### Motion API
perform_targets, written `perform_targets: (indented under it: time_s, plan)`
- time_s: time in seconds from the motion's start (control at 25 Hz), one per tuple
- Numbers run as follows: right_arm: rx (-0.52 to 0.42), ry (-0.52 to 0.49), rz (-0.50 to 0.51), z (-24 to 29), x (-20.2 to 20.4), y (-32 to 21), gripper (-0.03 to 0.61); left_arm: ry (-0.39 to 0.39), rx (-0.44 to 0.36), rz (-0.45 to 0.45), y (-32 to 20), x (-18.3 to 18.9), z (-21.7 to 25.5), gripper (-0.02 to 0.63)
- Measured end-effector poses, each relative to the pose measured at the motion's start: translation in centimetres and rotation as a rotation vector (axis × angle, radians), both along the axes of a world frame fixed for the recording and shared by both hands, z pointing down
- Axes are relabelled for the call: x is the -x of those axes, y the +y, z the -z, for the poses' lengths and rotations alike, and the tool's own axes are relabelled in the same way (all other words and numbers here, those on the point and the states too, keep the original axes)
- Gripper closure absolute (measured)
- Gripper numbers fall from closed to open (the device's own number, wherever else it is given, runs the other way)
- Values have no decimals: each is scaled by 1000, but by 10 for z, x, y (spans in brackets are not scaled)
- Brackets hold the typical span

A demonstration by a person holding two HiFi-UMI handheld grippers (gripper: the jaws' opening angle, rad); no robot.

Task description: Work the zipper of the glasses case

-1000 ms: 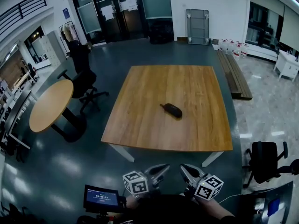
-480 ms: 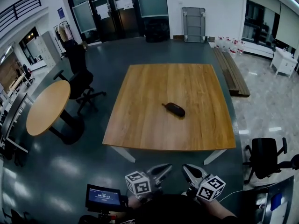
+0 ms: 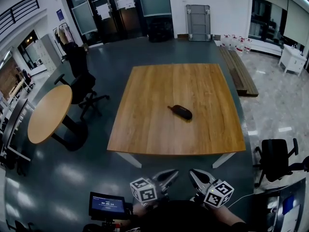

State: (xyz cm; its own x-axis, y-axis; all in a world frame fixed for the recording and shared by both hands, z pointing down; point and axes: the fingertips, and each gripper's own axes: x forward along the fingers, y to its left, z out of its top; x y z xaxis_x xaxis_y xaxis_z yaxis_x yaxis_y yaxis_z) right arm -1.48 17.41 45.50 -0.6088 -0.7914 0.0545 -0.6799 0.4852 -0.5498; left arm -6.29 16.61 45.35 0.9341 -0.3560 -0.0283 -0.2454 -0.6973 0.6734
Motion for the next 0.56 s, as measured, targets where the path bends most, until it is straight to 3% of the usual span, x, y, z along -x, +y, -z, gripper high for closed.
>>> perform_targets:
  time_s: [0.32, 0.56]
  plan:
    - [-49, 24, -7, 20, 3, -1, 574, 21, -49, -11, 1, 3, 19, 612]
    - [-32, 38, -11, 19, -2, 6, 574, 17, -20, -21, 7, -6, 15, 612]
